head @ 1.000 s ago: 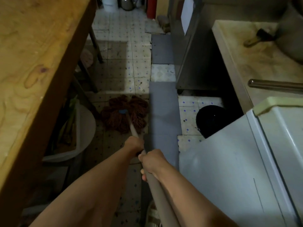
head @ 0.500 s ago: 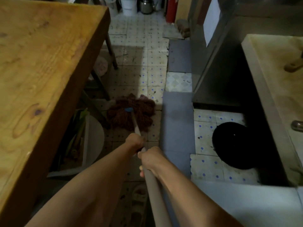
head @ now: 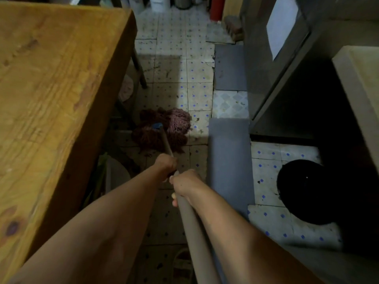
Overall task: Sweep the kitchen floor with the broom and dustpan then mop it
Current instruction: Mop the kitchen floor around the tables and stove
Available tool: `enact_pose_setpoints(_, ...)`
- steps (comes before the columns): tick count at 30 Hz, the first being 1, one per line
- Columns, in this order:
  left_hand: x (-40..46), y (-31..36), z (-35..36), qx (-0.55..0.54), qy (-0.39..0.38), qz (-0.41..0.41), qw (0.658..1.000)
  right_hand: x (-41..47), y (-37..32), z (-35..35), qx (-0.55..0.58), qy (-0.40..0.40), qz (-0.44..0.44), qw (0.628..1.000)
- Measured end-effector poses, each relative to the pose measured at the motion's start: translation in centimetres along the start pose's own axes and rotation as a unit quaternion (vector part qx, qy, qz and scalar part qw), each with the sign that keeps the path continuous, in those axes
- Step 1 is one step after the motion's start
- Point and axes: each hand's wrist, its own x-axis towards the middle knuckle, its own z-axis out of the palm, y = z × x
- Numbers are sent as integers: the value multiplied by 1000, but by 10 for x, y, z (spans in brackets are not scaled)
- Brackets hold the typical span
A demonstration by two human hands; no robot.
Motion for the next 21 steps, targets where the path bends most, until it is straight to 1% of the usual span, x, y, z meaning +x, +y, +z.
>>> enact_pose_setpoints(2,4,0,4,-130,-12,-56,990,0,0,-1,-7,-1,1,1000)
enact_pose_setpoints(3,5,-4,7,-140,-13,-46,989,-2,3,-1,-12,1,2,1000)
enact_pose_setpoints(4,7,-8,10,-138,-5,-47,989,-4,7,0,-10,-2,5,1000)
enact_pose_setpoints(7,-3,-20,28,-84,-4,-70,994,-14,29,-1,7,-4,13,1000)
enact_pose_setpoints(13,-58,-37,70,-91,-35,-101,990,-51,91,-8,31,-30,52,998)
enact_pose_setpoints(19,-124,-49,106,-100,-37,-117,987,-107,149,-23,13,-37,43,998)
enact_pose_setpoints(21,-146,-53,115,-111,-47,-97,988,-123,167,-26,19,-37,50,998)
